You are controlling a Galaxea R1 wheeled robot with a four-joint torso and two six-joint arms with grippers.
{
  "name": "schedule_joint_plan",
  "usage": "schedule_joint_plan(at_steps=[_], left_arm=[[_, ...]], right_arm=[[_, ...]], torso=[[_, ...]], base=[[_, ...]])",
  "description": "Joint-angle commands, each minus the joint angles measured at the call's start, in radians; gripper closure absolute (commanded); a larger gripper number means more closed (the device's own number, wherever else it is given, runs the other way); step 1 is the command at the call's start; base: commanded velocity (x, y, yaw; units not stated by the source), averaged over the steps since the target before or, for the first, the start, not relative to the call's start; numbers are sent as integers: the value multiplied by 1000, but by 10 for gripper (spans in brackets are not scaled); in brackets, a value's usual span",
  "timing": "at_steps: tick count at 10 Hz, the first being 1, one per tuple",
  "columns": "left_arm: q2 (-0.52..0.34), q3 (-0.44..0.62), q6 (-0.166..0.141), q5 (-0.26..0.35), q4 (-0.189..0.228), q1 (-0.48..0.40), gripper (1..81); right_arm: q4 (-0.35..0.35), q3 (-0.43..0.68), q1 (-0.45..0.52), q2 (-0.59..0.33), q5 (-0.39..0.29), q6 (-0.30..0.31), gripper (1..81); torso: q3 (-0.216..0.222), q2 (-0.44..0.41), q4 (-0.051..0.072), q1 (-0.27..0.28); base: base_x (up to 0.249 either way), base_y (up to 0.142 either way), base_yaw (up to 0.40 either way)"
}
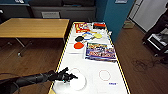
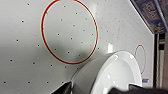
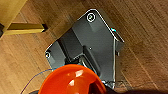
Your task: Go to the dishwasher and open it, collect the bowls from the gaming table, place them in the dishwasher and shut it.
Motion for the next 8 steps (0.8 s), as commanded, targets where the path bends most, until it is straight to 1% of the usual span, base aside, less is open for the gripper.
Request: schedule_joint_plan(at_steps=[1, 2, 3, 4, 6, 8], left_arm=[[17, 23, 0, 31, -5, -111, 10], [27, 23, 1, 43, 4, -111, 811], [29, 28, 3, 69, 22, -111, 811], [17, 46, 3, 71, 38, -115, 811], [-34, 114, 3, 71, 39, -164, 811], [-129, 216, 1, 71, 39, -210, 811]], right_arm=[[-20, 17, 15, -58, -69, -2, 811], [-19, 15, 15, -56, -67, -2, 811], [-19, 14, 15, -56, -67, -2, 811], [-19, 16, 15, -58, -67, -2, 811], [-20, 21, 15, -59, -69, -2, 811], [-22, 25, 10, -58, -67, -3, 811]], torso=[[0, 0, 0, 0], [0, 0, 0, 0], [0, 0, 0, 0], [0, 0, 0, 0], [0, 0, 0, 0], [0, 0, 0, 0]], base=[[0, 0, 0], [0, 0, 0], [0, 0, 0], [0, 0, 0], [0, 0, 0], [0, 0, 0]])
